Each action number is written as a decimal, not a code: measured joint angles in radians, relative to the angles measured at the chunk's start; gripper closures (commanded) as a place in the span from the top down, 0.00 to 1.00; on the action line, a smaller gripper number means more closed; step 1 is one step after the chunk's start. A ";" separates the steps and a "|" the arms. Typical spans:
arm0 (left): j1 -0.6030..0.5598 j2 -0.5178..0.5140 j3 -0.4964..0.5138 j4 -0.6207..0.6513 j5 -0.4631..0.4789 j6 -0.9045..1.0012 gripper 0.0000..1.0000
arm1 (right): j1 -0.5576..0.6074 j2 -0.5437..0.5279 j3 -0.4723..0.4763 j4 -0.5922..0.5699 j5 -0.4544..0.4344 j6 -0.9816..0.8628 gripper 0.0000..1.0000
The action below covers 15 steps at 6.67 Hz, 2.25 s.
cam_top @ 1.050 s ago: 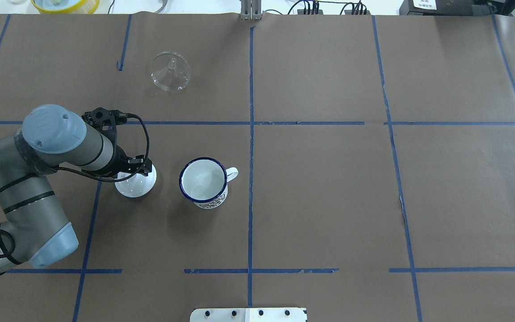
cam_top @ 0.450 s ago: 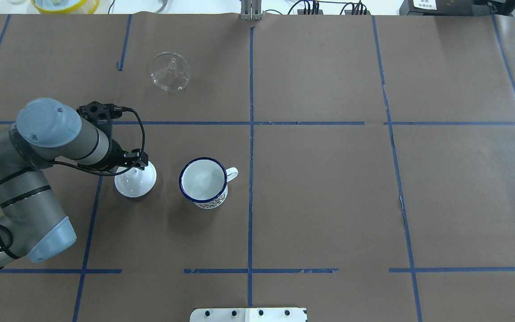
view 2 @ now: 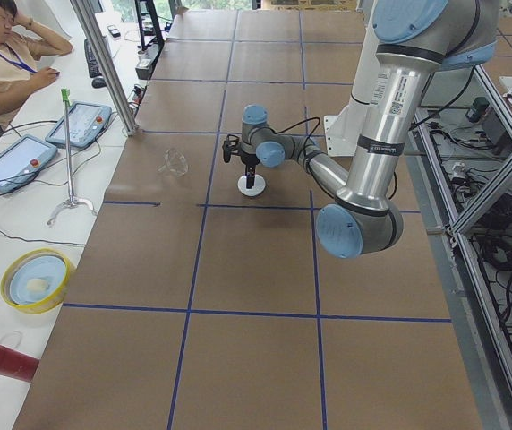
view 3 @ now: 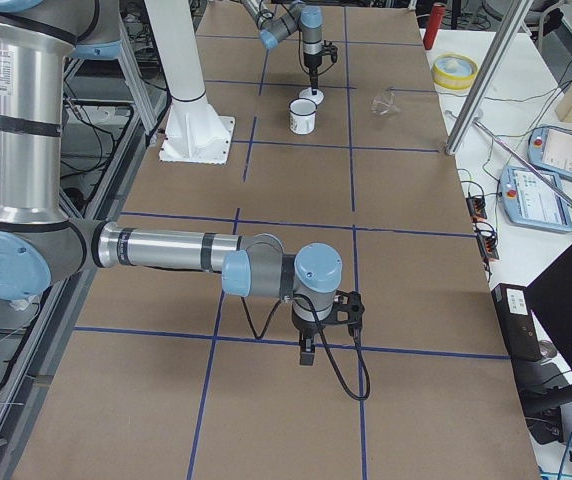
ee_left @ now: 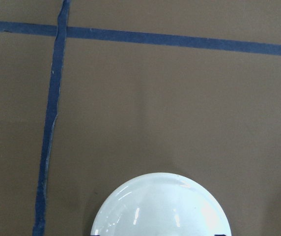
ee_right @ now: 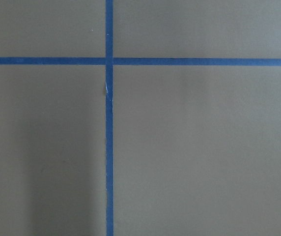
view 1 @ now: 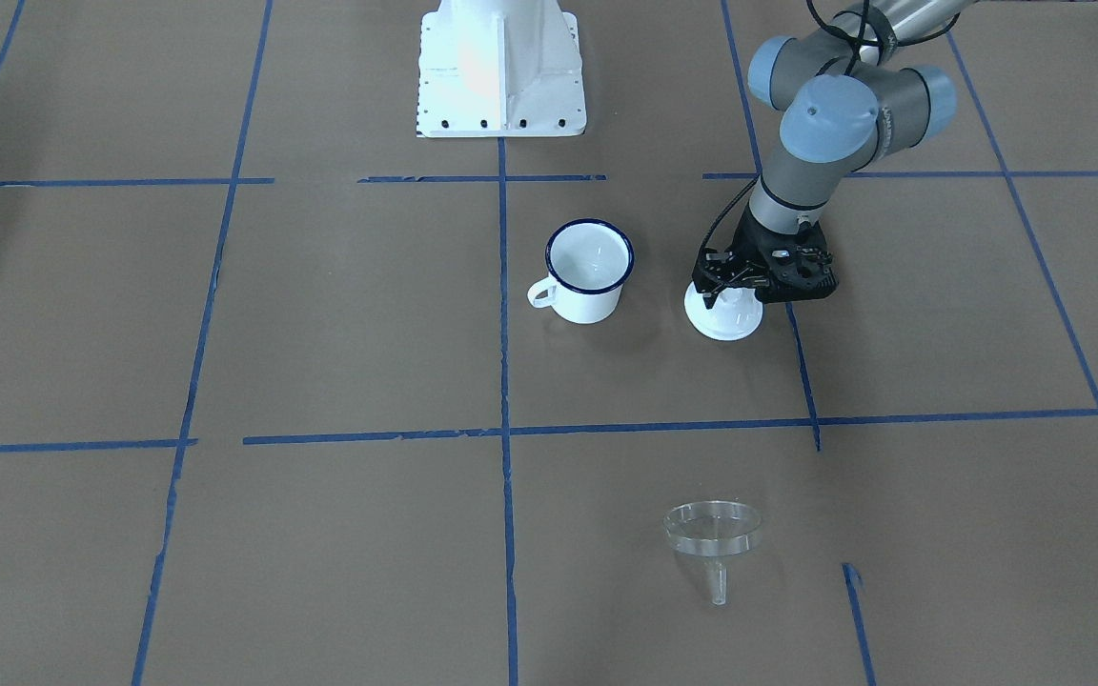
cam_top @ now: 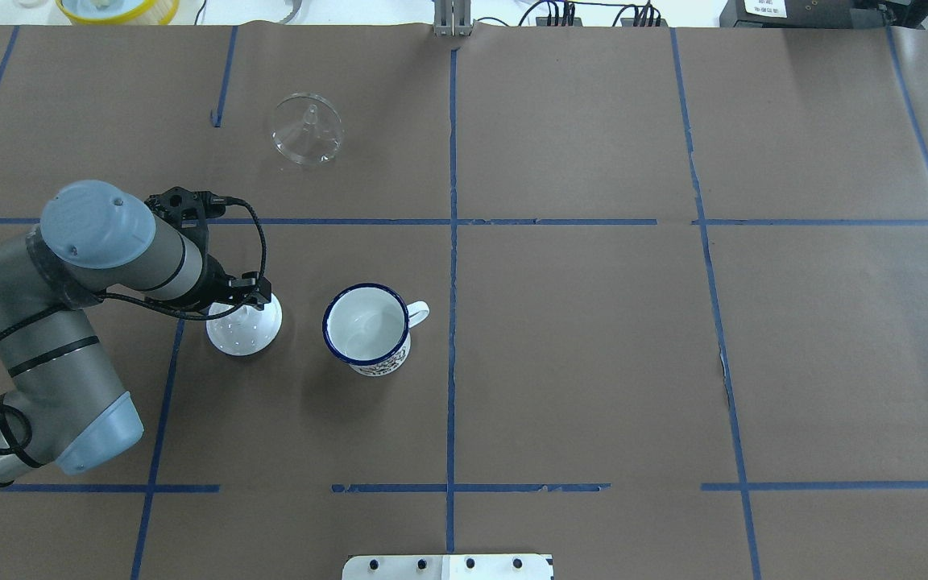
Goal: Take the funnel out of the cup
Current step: 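Lower the left gripper onto the white lid's knob and grasp it, then lift the white lid and carry it over the mug with the left gripper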
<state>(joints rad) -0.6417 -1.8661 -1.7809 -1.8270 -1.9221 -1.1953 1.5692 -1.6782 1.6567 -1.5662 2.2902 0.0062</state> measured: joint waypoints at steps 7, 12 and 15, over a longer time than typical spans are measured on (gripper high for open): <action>-0.010 -0.030 -0.095 0.148 -0.003 -0.002 0.00 | 0.000 0.000 0.000 0.000 0.000 0.000 1.00; -0.031 -0.347 -0.183 0.544 -0.012 -0.175 0.00 | 0.000 0.000 0.000 0.000 0.000 0.000 1.00; 0.036 -0.416 -0.094 0.546 -0.011 -0.243 0.00 | 0.000 0.000 0.000 0.000 0.000 0.000 1.00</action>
<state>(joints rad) -0.6055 -2.2826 -1.8752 -1.2808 -1.9333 -1.4382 1.5693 -1.6782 1.6567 -1.5662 2.2902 0.0062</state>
